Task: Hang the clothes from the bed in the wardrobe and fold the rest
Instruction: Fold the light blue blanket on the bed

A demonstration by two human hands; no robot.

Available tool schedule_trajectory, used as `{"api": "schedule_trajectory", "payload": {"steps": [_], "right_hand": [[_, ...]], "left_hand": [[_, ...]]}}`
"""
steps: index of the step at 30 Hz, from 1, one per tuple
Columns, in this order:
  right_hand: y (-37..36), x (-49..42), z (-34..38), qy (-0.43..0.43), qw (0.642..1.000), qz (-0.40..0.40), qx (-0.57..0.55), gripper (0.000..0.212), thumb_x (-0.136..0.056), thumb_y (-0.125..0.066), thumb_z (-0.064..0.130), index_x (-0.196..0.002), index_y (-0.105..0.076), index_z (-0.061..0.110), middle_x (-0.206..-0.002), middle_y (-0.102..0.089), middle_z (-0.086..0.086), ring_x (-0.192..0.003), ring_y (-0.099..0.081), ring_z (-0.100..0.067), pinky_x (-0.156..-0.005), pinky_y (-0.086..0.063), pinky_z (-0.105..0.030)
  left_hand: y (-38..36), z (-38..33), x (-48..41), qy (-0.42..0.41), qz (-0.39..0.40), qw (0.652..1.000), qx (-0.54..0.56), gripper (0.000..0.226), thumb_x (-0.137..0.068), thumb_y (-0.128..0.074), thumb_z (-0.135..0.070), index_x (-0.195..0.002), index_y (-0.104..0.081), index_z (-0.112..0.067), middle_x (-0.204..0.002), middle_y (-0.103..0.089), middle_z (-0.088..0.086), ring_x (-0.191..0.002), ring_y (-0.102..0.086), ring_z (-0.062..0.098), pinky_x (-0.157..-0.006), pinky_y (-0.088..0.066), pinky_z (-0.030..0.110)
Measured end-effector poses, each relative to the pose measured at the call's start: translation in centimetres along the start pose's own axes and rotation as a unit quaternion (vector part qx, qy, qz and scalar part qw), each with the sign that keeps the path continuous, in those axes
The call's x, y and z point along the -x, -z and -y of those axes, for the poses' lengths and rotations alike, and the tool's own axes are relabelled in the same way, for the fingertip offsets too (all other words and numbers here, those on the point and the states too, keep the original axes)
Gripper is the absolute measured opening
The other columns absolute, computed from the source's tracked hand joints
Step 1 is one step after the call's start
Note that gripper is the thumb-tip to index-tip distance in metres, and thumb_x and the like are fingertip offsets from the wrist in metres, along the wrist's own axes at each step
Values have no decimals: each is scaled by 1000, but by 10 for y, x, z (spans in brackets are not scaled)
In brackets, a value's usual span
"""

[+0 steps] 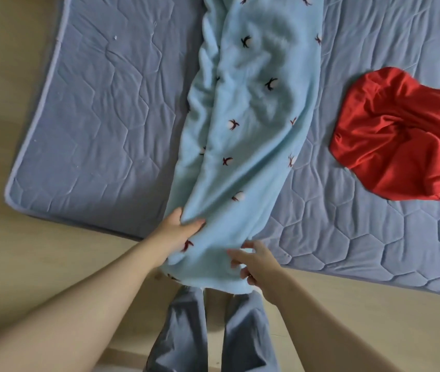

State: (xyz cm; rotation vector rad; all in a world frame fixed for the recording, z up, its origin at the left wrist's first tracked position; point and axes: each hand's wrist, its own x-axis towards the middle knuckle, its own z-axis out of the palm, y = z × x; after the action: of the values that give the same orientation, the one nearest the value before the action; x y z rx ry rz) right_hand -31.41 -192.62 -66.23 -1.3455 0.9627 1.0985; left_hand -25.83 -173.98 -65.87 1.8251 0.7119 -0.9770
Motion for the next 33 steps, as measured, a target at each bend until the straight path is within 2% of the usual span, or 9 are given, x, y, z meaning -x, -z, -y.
{"api": "schedule_trajectory", "payload": {"steps": [3,5,8,13,18,23,27,30,33], "right_hand": [[-2,-11,-3,19,993,-115,11,18,-83,-65,21,-74,-50,21,-66,-55,2,-54,-44,-10,-49,-34,-20],[2,-20,-5,38,978,-194,-63,18,-81,-66,15,-83,-48,17,-76,-49,0,-62,-46,-12,-55,-37,-21],[4,-26,-3,67,974,-160,-149,49,-83,-67,15,-122,-37,22,-96,-50,3,-76,-51,-10,-64,-43,-20],[-5,-35,8,38,972,-129,-192,34,-82,-69,25,-106,-46,15,-81,-53,-2,-68,-52,-16,-54,-40,-26],[6,-27,5,42,970,-150,-187,20,-77,-74,31,-88,-60,22,-91,-67,-4,-84,-64,-24,-75,-52,-37],[23,-7,-7,55,980,-158,-111,12,-79,-73,18,-81,-65,10,-71,-67,-5,-64,-63,-21,-55,-51,-30],[22,-12,2,73,982,-120,-130,8,-80,-70,13,-86,-65,10,-76,-68,-12,-69,-64,-28,-59,-56,-36],[16,-22,9,123,975,-109,-151,9,-82,-68,14,-83,-61,18,-113,-58,-16,-96,-61,-36,-84,-54,-48],[18,-28,12,127,966,-132,-185,12,-82,-69,16,-83,-57,18,-113,-57,-12,-92,-62,-32,-76,-56,-43]], "left_hand": [[18,12,-13,40,-5,966,-255,17,-84,-63,-37,-86,-58,-21,-77,-66,-4,-67,-62,15,-54,-44,23],[22,22,-24,39,-63,923,-379,20,-83,-62,-38,-86,-57,-19,-107,-60,1,-96,-57,24,-72,-45,29],[15,25,-33,-44,-103,951,-289,28,-75,-69,-35,-98,-60,-22,-142,-29,-1,-125,-35,25,-97,-38,34],[-3,14,-33,-20,-29,999,-18,38,-75,-74,-33,-110,-60,-24,-99,-56,-10,-86,-57,9,-62,-45,17],[-2,16,-25,97,102,976,168,22,-82,-66,-15,-105,-67,-12,-80,-74,3,-77,-70,21,-70,-54,31],[6,23,-16,-7,12,985,-173,26,-87,-56,-40,-103,-65,-22,-98,-65,-6,-91,-63,16,-78,-50,30],[-2,13,-9,-72,50,996,-8,7,-84,-65,-30,-88,-65,-36,-94,-69,-13,-80,-64,-2,-63,-49,14],[-14,18,-14,-77,93,992,-27,31,-82,-68,-20,-109,-58,-32,-103,-66,-11,-91,-63,6,-80,-51,24],[-15,19,-18,-3,87,996,33,19,-83,-64,-12,-98,-59,-23,-80,-68,-8,-74,-64,9,-71,-49,26]]}}
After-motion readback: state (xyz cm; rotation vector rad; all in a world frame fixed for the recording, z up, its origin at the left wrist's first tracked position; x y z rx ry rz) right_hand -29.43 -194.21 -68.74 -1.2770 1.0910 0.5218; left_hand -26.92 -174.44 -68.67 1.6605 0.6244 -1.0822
